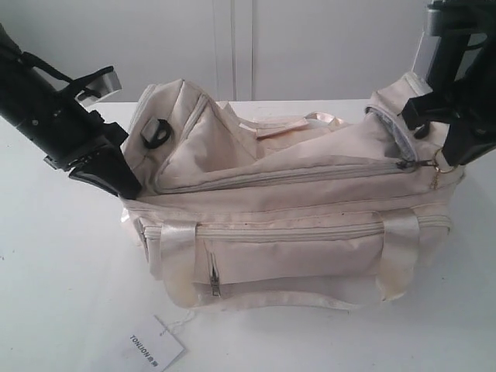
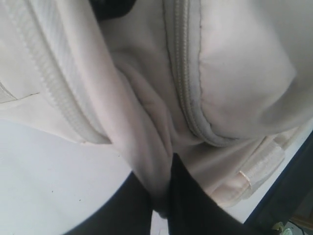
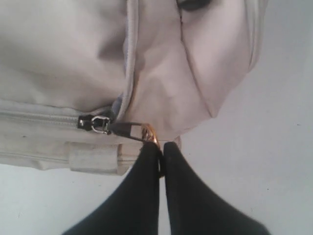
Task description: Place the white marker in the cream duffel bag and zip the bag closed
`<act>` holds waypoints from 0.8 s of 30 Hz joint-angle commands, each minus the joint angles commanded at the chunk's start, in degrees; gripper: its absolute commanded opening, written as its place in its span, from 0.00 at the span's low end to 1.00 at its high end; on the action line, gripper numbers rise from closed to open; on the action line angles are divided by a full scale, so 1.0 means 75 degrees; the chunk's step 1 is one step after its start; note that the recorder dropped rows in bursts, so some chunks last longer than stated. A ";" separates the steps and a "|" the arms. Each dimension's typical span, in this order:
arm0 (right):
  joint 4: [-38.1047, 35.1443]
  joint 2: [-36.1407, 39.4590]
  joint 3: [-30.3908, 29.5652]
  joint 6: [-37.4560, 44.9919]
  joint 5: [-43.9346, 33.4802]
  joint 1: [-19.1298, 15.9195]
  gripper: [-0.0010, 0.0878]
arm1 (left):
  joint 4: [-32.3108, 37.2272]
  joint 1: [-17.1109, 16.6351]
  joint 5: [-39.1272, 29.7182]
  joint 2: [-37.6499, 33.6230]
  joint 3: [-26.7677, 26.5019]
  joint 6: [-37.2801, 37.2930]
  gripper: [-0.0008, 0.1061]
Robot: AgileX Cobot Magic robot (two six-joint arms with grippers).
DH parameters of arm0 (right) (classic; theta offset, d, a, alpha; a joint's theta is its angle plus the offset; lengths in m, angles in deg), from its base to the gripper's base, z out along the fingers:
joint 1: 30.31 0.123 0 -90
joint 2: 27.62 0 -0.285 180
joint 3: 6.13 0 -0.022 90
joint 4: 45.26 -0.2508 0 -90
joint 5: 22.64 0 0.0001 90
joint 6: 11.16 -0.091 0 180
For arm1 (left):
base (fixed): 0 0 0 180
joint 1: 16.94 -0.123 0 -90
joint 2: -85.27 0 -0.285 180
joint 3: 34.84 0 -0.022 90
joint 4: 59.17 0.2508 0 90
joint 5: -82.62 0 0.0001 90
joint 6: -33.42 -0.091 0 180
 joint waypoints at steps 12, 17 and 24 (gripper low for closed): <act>-0.0330 0.0000 -0.0080 0.0000 0.0230 0.0000 0.01 | -0.0141 0.0000 -0.0016 0.0015 -0.0016 0.0000 0.35; -0.0551 0.0000 -0.0080 0.0034 0.0335 0.0000 0.01 | -0.0158 0.0000 -0.0207 0.0204 -0.0016 0.0000 0.54; -0.1243 0.0000 -0.0080 0.0053 0.0612 0.0000 0.01 | -0.0158 0.0000 -0.0260 0.1071 -0.0016 -0.0047 0.57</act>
